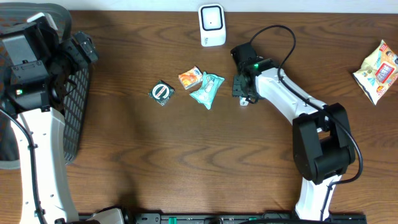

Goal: Scan the item barcode

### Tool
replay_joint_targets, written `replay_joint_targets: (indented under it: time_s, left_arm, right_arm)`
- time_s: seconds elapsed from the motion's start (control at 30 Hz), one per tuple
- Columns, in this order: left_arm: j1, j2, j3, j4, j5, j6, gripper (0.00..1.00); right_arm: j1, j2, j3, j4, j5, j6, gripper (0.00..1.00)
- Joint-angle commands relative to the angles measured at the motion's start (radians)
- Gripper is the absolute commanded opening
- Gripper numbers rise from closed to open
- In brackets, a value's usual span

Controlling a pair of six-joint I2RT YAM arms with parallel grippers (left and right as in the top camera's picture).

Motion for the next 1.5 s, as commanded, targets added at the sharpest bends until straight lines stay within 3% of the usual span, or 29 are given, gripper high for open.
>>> replay_joint_targets:
  time_s: [0.0,0.33,0.4,0.5,0.57,1.07,1.3,1.47]
  left_arm:
    - [0.014,0.017,0.006,-0.022,-0.069,0.000,0.98]
    - [0.014,0.017,0.006,-0.022,-0.069,0.000,0.98]
    - [0.014,0.017,0.006,-0.022,-0.069,0.000,0.98]
    - [0.014,0.017,0.006,-0.022,-0.069,0.000,0.98]
    - [0.013,0.017,0.006,-0.022,-0.069,0.000,0.98]
    - [0.014,0.017,0.006,-0.022,-0.069,0.000,0.98]
    - [0.013,0.017,0.006,-0.022,-0.069,0.000,0.98]
    - [0.014,0.017,0.006,-0.022,-0.069,0.000,0.98]
  right_arm:
    - [-0.010,-0.002,0.010,-0.002,-0.046,-0.007,0.47]
    - [-0.006,0.039,0.005,-0.001,-0.076,-0.007,0.37]
    - [-0.006,0.040,0.005,-0.002,-0.083,-0.008,0.31]
    - [-0.013,0.040,0.006,0.001,-0.149,-0.065,0.08]
    - [-0.025,0.040,0.010,-0.002,-0.187,-0.081,0.01]
    - [-0.261,-0.133,0.039,-0.042,-0.782,-0.313,0.01]
    - [-0.286,-0.158,0.039,-0.039,-1.265,-0.558,0.01]
    - [-0.285,-0.158,0.039,-0.027,-1.493,-0.599,0.01]
